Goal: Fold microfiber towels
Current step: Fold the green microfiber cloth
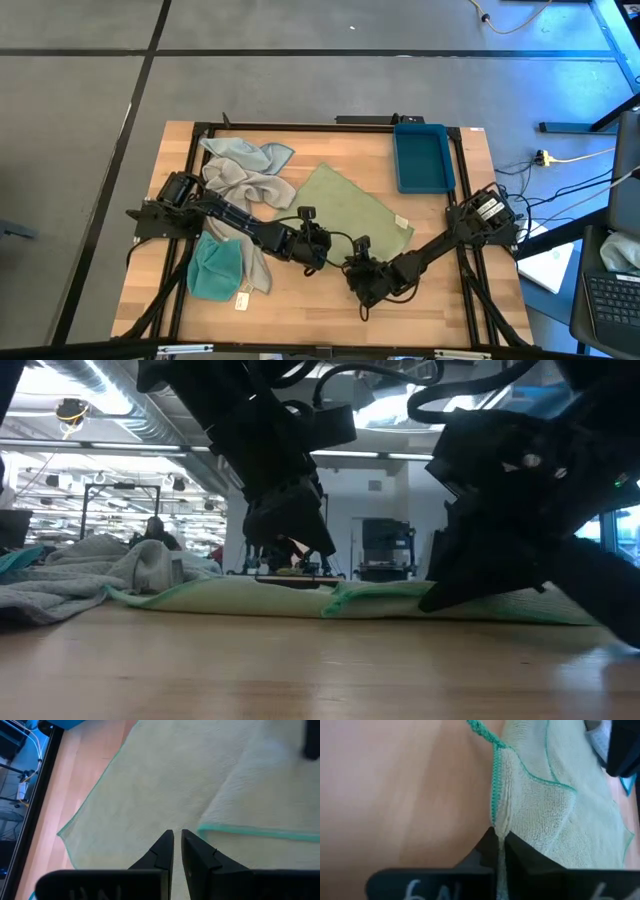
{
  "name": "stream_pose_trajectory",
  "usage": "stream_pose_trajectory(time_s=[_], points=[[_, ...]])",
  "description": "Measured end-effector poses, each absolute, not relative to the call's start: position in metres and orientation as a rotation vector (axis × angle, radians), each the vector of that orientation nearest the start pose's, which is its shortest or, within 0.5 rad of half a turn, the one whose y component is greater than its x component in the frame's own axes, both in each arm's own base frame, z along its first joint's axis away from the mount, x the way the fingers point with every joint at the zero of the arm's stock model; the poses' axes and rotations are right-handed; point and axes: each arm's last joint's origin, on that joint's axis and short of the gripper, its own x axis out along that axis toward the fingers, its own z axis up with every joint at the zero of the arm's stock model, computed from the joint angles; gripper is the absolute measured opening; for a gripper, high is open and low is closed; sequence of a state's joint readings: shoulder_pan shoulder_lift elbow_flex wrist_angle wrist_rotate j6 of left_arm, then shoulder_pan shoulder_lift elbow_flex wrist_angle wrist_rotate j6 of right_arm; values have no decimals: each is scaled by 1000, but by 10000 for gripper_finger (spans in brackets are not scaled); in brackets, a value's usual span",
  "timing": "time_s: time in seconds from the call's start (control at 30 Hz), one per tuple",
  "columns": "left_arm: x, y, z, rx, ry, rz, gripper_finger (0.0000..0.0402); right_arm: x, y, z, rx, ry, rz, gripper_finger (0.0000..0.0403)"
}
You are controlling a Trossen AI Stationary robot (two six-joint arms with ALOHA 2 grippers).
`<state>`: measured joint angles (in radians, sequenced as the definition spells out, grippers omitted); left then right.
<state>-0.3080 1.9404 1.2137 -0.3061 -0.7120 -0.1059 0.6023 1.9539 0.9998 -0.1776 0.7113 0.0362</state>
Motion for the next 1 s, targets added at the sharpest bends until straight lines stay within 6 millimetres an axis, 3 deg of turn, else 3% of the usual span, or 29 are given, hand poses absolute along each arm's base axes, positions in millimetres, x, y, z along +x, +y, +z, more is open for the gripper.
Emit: stream_pose_trajectory(time_s=[0.17,0.37,0.57,0.77,0.9,1.0], points=[[372,-98,155,411,884,413,27,297,197,119,-652,841,-66,47],[371,-98,154,409,887,414,27,293,208,136,-659,792,-31,35],[370,-98,153,403,897,420,27,291,212,134,-563,846,108,27],[371,-95,153,402,900,427,27,292,212,134,-483,871,151,54],[377,-85,139,390,942,412,27,292,213,133,-468,878,178,72],[386,-77,123,324,988,261,27,292,213,133,-460,881,186,78]])
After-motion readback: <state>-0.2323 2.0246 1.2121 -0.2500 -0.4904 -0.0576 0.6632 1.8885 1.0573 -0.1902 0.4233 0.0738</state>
